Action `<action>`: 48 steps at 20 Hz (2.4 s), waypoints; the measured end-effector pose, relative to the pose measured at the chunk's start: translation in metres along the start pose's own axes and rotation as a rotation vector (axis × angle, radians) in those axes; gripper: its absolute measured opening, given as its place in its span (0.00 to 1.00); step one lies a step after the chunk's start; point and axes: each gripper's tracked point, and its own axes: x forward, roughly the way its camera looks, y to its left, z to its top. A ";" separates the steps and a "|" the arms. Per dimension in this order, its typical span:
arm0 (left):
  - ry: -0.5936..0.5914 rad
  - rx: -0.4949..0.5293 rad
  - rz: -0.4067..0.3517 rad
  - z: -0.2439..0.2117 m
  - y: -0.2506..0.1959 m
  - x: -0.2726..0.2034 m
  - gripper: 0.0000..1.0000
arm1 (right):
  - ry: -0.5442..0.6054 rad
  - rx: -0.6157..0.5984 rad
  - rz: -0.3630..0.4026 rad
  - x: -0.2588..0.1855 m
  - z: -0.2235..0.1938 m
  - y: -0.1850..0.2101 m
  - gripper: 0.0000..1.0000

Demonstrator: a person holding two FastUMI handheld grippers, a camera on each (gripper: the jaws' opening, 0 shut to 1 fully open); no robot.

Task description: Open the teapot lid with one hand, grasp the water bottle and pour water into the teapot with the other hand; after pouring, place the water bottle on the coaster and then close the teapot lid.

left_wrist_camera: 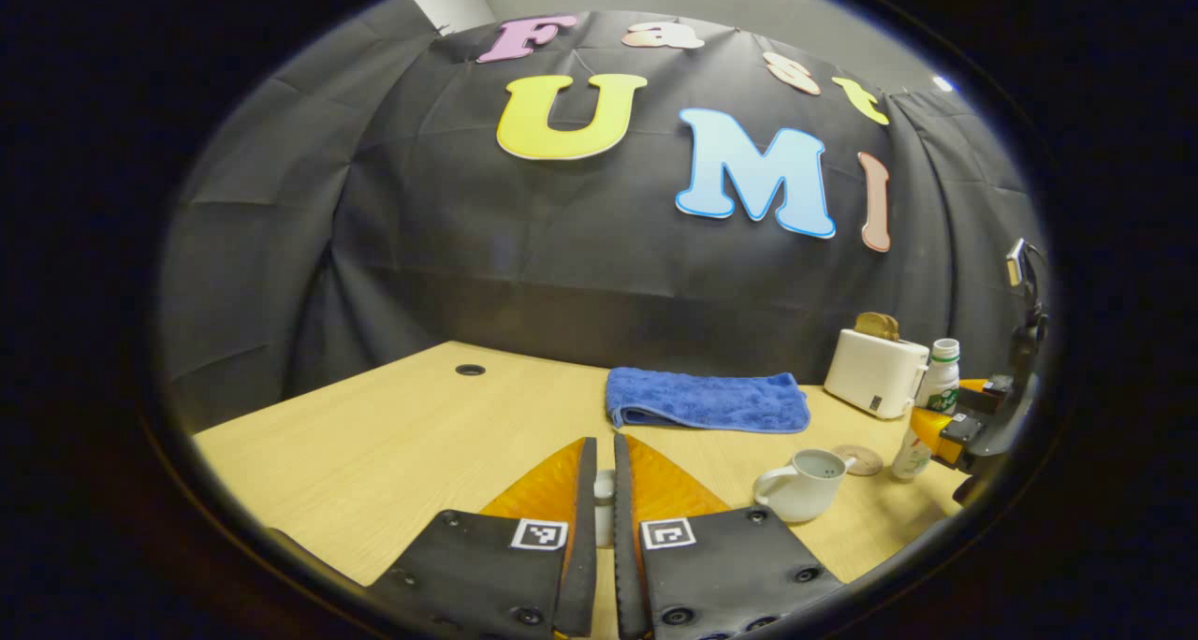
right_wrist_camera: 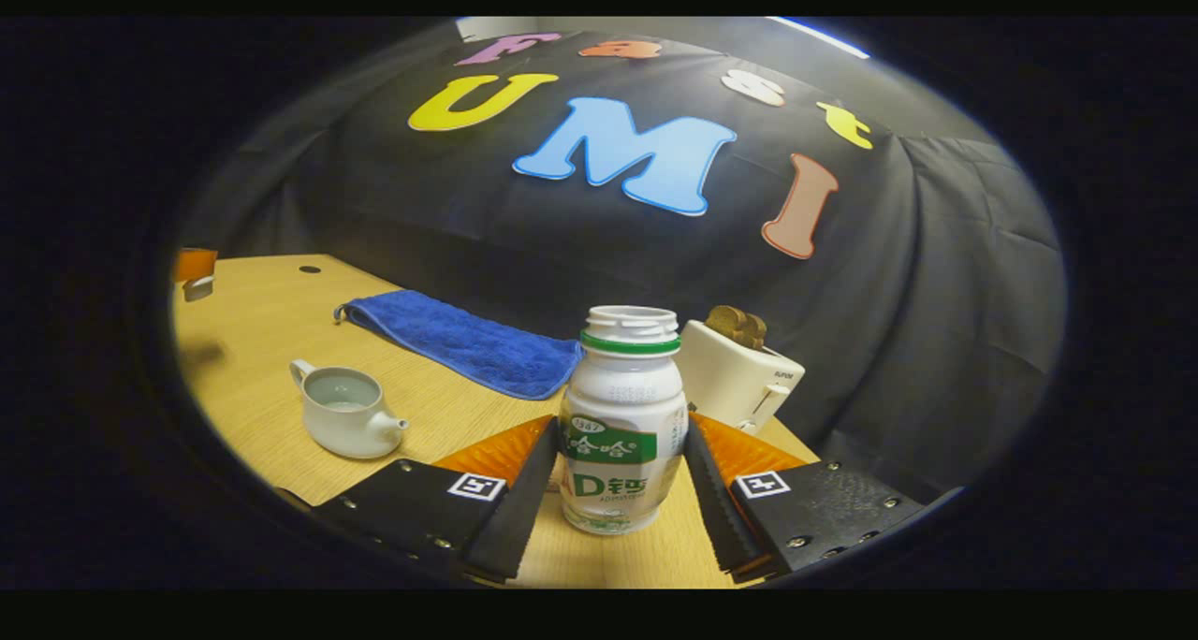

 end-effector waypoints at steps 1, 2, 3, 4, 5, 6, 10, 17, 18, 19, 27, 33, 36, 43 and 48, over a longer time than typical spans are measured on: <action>0.001 0.001 0.004 -0.002 0.003 -0.001 0.15 | -0.005 -0.033 -0.003 -0.001 0.003 0.002 0.75; 0.004 0.004 0.009 -0.002 0.005 -0.001 0.15 | -0.008 -0.064 -0.005 -0.001 0.005 0.004 0.75; 0.006 0.007 0.016 -0.005 0.009 -0.001 0.15 | -0.012 -0.095 -0.009 -0.001 0.008 0.007 0.75; 0.007 0.008 0.020 -0.005 0.011 -0.002 0.15 | -0.013 -0.130 -0.015 -0.001 0.008 0.008 0.75; 0.007 0.006 0.021 -0.006 0.015 -0.004 0.15 | -0.015 -0.170 -0.023 -0.001 0.010 0.010 0.75; 0.007 0.001 0.020 -0.006 0.016 -0.005 0.19 | -0.018 -0.209 -0.027 -0.002 0.011 0.012 0.75; 0.010 -0.014 0.020 -0.011 0.021 -0.008 0.19 | -0.031 -0.326 -0.023 -0.005 0.017 0.027 0.75; 0.015 -0.033 0.022 -0.017 0.030 -0.014 0.15 | -0.071 -0.588 -0.026 -0.007 0.026 0.050 0.75; 0.016 -0.034 0.023 -0.018 0.032 -0.014 0.15 | -0.072 -0.619 -0.021 -0.007 0.025 0.053 0.75; 0.015 -0.036 0.025 -0.018 0.032 -0.014 0.15 | -0.074 -0.650 -0.018 -0.007 0.025 0.056 0.75; 0.020 -0.038 0.026 -0.022 0.036 -0.013 0.15 | -0.071 -0.903 -0.031 0.001 0.017 0.063 0.75; 0.025 -0.042 0.027 -0.028 0.038 -0.010 0.19 | -0.106 -1.059 -0.031 0.001 0.021 0.070 0.75; 0.031 -0.049 0.027 -0.031 0.037 -0.010 0.19 | -0.120 -1.104 -0.035 0.001 0.024 0.070 0.75; 0.026 -0.048 0.020 -0.034 0.037 -0.007 0.15 | -0.157 -1.187 -0.051 0.003 0.034 0.073 0.75; 0.022 -0.045 0.020 -0.034 0.037 -0.008 0.15 | -0.178 -1.235 -0.067 0.005 0.040 0.072 0.75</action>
